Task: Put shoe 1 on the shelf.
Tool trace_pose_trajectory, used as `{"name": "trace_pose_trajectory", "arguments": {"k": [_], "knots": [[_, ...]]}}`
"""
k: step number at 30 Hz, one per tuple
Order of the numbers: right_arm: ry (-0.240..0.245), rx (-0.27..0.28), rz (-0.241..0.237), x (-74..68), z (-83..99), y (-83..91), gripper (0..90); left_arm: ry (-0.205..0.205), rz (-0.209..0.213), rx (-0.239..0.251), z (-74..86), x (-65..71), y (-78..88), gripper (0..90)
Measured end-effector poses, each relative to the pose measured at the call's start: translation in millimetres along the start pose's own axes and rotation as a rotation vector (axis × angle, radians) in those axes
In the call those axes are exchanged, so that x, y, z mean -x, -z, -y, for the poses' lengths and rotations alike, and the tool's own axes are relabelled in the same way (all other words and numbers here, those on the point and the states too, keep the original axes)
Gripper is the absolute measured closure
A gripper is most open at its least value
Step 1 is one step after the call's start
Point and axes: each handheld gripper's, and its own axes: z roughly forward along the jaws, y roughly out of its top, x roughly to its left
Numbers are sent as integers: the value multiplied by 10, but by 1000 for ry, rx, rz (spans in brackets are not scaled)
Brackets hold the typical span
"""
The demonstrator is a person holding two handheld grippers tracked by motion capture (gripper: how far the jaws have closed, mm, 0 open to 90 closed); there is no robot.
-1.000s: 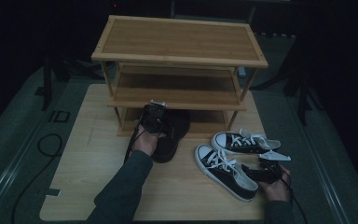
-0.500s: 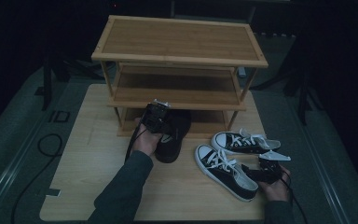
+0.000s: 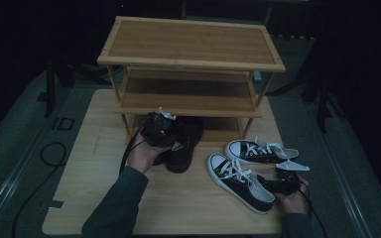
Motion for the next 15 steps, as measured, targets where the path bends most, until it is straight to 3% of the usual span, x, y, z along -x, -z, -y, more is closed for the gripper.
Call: {"name": "trace_pose_trajectory", "arguments": {"k": [7,12,13,14,15], "knots": [[2,1,1,1,0,-1,138,-16,91,48,125,-15,211,661],[2,2,1,2,0,-1,138,-40,111,67,194,26,288,817],[2,1,1,1,0,-1,138,-63,135,78,231,49,328,817],[2,2,1,2,0,-1,138,-69,137,79,243,60,338,893],[2,1,1,2,0,-1,138,-75,138,78,254,68,343,900]]}}
